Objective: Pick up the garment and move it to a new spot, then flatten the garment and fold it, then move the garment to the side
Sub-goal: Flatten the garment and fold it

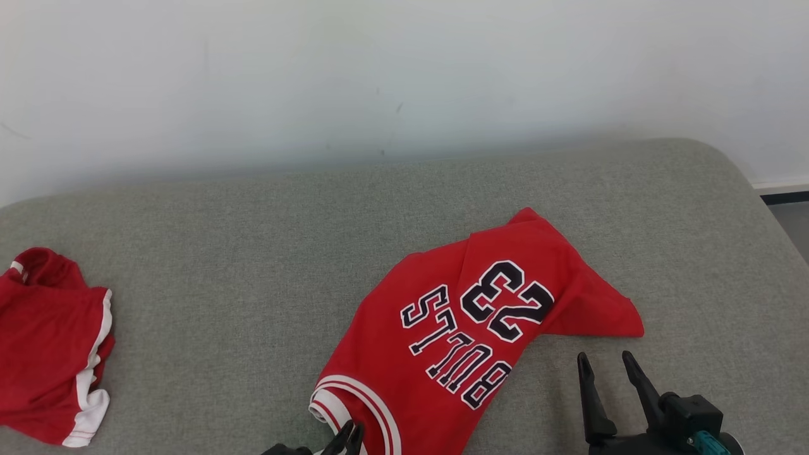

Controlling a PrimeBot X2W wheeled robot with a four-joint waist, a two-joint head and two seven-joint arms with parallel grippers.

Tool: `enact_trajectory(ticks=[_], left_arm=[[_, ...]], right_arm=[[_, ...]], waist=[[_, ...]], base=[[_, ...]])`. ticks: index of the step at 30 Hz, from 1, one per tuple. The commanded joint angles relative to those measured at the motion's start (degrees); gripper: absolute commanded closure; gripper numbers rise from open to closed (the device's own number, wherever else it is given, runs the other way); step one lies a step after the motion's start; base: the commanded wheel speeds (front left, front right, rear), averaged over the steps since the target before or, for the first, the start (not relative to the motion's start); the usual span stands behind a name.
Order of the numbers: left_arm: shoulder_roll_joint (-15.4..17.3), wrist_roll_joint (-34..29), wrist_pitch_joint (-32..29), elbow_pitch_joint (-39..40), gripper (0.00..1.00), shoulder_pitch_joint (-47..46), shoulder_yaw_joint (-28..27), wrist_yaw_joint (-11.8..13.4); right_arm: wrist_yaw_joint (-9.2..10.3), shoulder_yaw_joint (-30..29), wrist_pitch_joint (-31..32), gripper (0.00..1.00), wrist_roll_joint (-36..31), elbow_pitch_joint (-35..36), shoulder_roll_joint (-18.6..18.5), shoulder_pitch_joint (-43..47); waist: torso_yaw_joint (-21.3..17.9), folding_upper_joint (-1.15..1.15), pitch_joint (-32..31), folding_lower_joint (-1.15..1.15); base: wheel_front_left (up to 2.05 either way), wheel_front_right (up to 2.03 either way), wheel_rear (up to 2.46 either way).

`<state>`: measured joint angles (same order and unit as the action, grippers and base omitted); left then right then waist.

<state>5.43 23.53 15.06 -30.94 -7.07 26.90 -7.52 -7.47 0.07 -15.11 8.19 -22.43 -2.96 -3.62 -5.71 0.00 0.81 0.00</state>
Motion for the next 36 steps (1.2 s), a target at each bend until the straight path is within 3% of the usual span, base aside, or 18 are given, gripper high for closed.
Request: enact_trajectory(ticks=[1, 13, 19, 23, 24, 25, 26, 31, 36], left_arm=[[0.16, -0.97, 0.17, 0.30, 0.00, 0.35, -0.21, 0.08], [1.30, -2.84, 0.17, 0.61, 0.00, 1.96, -3.00, 0.08], [0.44, -0.31, 0.17, -1.13, 0.00, -0.29, 0.44, 0.08], [-0.09, 2.60, 0.17, 1.86, 0.00, -1.92, 2.54, 0.09], [0.13, 3.23, 0.17, 2.24, 0.07, -1.72, 2.97, 0.08], [1.03, 3.19, 0.17, 3.10, 0.82, -2.55, 3.61, 0.09], [1.34, 3.04, 0.17, 2.93, 1.00, -3.04, 4.36, 0.09], [3.02, 2.09, 0.17, 2.64, 1.00, -7.23, 6.19, 0.09], [7.32, 1.39, 0.17, 3.97, 1.00, -15.61, 7.43, 0.09]], right_arm=[[-0.07, -0.17, -0.05, 0.00, 0.63, 0.15, 0.13, 0.50], [-0.07, 0.24, -0.04, 0.00, 0.99, -0.71, 0.14, 0.65], [-0.07, 0.69, -0.04, 0.00, 0.83, -1.05, 0.14, 0.36], [-0.07, 0.69, -0.04, 0.00, 0.73, -0.99, 0.13, 0.47], [-0.07, 0.64, -0.04, 0.00, 0.72, -0.94, 0.13, 0.53], [-0.07, 0.45, -0.04, 0.00, 0.63, -1.10, 0.14, 0.55], [-0.07, 0.45, -0.04, 0.00, 0.65, -1.17, 0.14, 0.53], [-0.07, 0.78, -0.04, 0.00, 1.02, -1.30, 0.13, 0.01], [-0.07, 1.20, -0.04, 0.00, 1.44, -0.96, 0.13, -1.25]], waist=[[-0.02, 0.00, 0.07, 0.00], [0.08, 0.00, 0.08, 0.00], [-0.61, 0.00, 0.22, 0.00], [-0.91, 0.00, 0.53, 0.00], [-0.94, 0.00, 0.62, 0.00], [-0.92, 0.00, 0.86, 0.00], [-0.89, 0.00, 1.00, 0.00], [-0.68, 0.00, 1.81, 0.00], [-0.81, 0.00, 3.48, 0.00]], base=[[0.00, 0.00, 0.00], [0.00, 0.00, 0.00], [0.00, 0.00, 0.00], [0.00, 0.00, 0.00], [0.00, 0.00, 0.00], [0.00, 0.00, 0.00], [0.00, 0.00, 0.00], [0.00, 0.00, 0.00], [0.00, 0.00, 0.00]])
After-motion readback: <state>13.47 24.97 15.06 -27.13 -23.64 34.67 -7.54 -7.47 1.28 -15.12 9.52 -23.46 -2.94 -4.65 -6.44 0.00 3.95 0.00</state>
